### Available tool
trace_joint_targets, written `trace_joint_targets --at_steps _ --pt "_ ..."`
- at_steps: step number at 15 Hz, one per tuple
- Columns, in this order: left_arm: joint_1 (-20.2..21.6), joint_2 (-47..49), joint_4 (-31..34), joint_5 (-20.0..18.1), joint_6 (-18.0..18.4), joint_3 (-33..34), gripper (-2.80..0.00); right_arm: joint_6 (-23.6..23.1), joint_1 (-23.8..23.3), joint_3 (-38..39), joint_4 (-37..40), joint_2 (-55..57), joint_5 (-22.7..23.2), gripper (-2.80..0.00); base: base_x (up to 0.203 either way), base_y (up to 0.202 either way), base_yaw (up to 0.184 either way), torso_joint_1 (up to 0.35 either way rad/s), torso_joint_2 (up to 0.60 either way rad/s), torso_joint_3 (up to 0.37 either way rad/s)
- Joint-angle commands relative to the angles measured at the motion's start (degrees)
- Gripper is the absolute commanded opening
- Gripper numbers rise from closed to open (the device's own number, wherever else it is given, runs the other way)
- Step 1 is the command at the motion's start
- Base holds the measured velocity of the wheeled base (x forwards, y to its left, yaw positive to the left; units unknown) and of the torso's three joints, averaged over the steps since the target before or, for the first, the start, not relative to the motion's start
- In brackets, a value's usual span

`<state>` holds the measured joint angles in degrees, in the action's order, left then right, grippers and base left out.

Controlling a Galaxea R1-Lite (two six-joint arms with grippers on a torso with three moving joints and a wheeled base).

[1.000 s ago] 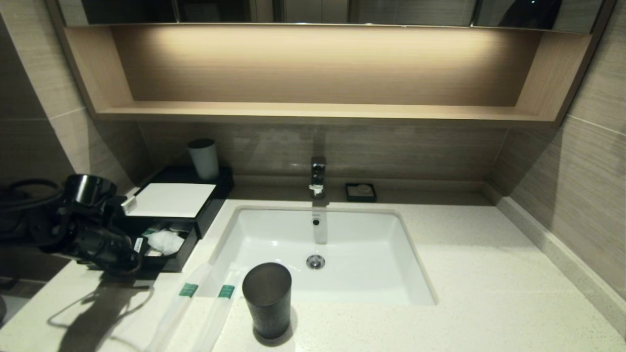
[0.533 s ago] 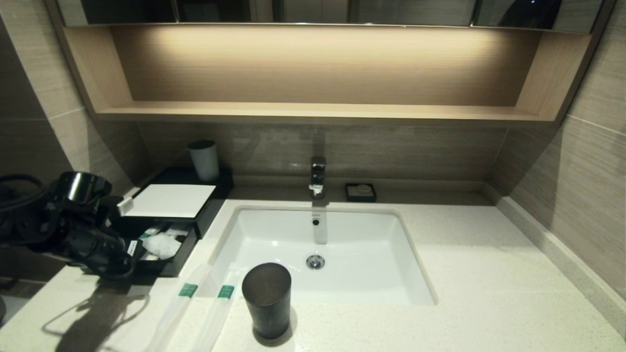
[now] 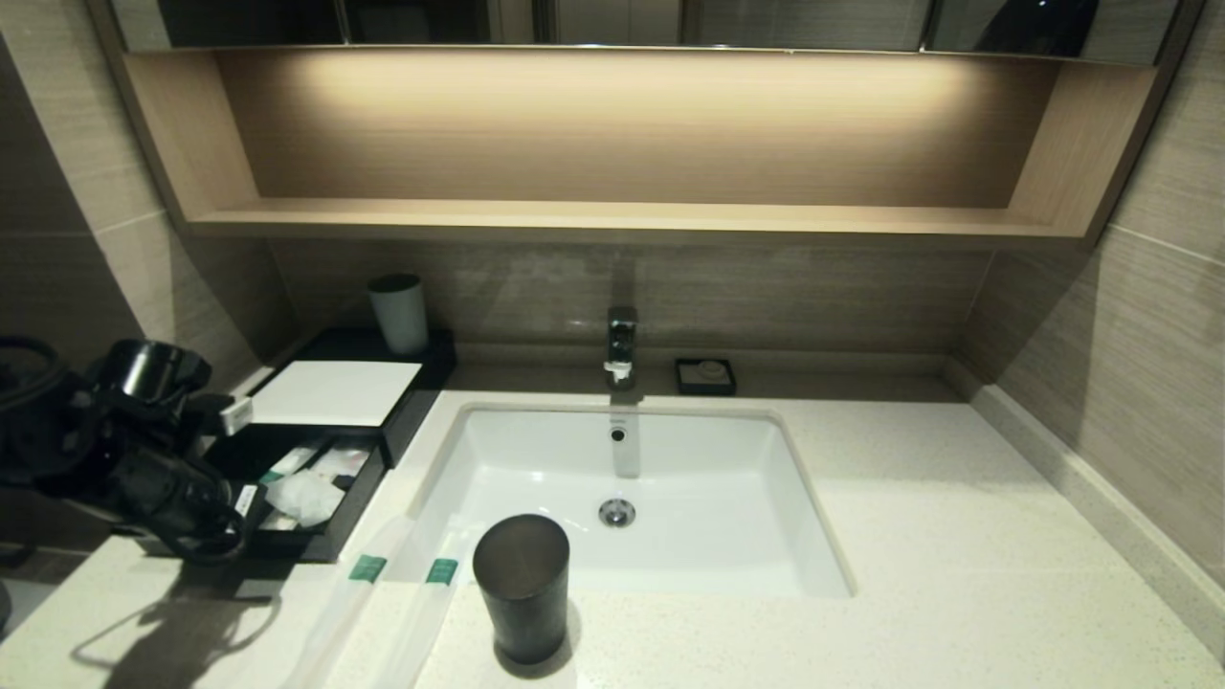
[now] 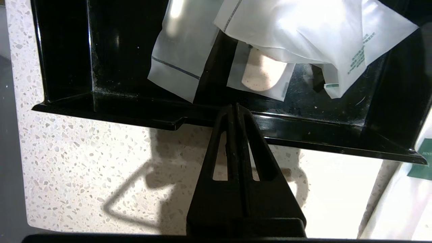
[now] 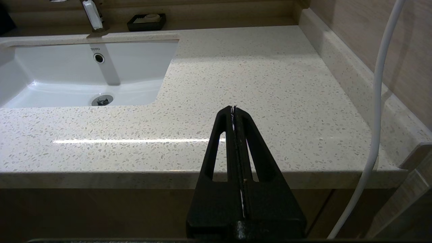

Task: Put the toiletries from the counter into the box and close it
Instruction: Open the drawer

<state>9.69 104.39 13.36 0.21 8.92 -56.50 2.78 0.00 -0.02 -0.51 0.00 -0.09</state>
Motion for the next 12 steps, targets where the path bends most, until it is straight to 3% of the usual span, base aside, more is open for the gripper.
trace_joint_targets --at_steps 1,12 --pt "0.06 -1.36 -0.36 0.06 -0.01 -0.10 -2.80 0.03 0.00 0.02 -0.02 0.09 0.00 -2.80 0.000 0.000 0.000 0.000 0.00 0.000" --pt "-0.07 -15.02 -0.41 -0.89 -0.53 -2.58 -2.80 0.03 0.00 0.02 -0.02 0.09 0.00 -2.80 0.000 0.000 0.000 0.000 0.00 0.000"
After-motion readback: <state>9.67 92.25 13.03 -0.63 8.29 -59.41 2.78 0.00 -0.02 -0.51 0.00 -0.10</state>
